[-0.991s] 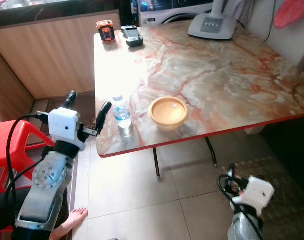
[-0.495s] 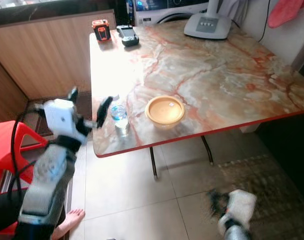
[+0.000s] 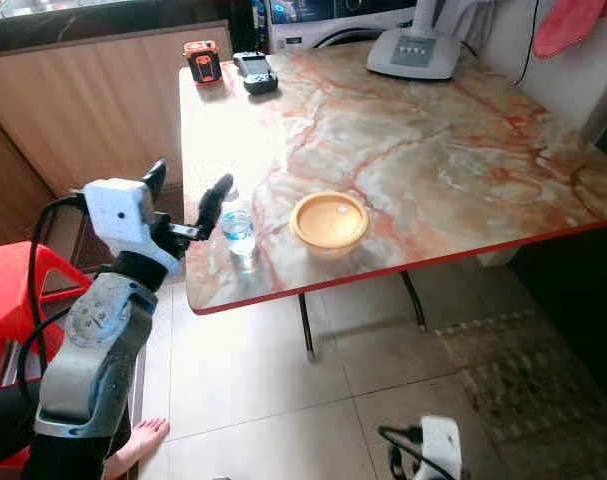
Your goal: Restocking fridge
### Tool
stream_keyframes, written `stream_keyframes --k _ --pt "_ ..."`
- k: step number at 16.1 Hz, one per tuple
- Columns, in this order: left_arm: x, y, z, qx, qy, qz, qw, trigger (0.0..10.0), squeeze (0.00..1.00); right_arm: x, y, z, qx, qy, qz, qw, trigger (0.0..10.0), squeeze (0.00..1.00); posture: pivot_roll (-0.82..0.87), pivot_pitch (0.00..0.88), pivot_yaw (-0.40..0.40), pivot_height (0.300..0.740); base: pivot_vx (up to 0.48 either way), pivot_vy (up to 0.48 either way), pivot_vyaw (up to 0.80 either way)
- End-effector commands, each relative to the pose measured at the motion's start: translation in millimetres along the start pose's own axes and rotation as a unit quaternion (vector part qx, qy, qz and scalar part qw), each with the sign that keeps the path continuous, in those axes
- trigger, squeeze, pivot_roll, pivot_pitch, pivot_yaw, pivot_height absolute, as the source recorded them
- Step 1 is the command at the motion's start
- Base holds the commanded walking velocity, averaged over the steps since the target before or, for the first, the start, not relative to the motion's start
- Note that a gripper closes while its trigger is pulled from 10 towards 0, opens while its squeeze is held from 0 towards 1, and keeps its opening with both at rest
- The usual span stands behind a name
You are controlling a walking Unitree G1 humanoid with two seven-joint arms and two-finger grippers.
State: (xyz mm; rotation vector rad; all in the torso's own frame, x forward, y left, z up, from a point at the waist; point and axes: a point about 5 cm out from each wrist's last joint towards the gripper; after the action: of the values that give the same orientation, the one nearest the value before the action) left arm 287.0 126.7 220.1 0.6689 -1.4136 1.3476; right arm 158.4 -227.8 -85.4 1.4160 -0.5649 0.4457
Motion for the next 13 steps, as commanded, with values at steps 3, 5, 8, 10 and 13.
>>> stream_keyframes --k 3,5,8,10,13 --pt "4.0 -2.4 -8.8 0.025 0.009 -0.002 1.0 10.0 0.0 -17.4 4.4 1.4 -0.013 -0.044 -0.027 0.999 10.0 0.0 0.18 0.09 0.03 0.74 0.0 0.0 0.0" --pt "5.9 -3.3 -9.9 0.023 0.006 -0.005 1.0 10.0 0.0 -19.1 4.5 -0.7 -0.01 -0.044 -0.031 0.998 10.0 0.0 0.18 0.083 0.033 0.74 0.0 0.0 0.0" --pt "8.4 -3.5 -12.8 0.027 0.003 -0.005 1.0 10.0 0.0 -18.0 3.8 -0.8 -0.007 -0.046 -0.036 0.998 10.0 0.0 0.19 0.072 0.031 0.74 0.256 0.0 0.0" --pt "5.3 -2.7 -11.7 0.025 0.005 -0.01 1.0 10.0 0.0 -19.4 4.2 -2.8 -0.007 -0.05 -0.033 0.998 10.0 0.0 0.19 0.061 0.03 0.74 0.283 0.0 0.0" --pt "3.9 -3.8 -8.4 0.019 0.009 -0.014 1.0 10.0 0.0 -20.4 4.6 -3.3 -0.008 -0.057 -0.032 0.998 10.0 0.0 0.19 0.056 0.032 0.74 0.298 0.0 0.0"
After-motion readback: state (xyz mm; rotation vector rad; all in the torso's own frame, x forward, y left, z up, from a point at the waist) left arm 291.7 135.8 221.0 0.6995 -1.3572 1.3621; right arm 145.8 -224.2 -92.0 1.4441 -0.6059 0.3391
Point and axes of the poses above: a point about 5 cm out from each wrist's last joint towards the gripper, its own y axis pointing back from the gripper into the wrist, its own x axis along the axis of the wrist's last joint, z = x × y, and after that the axes turned 8 degrees about y, right-handed
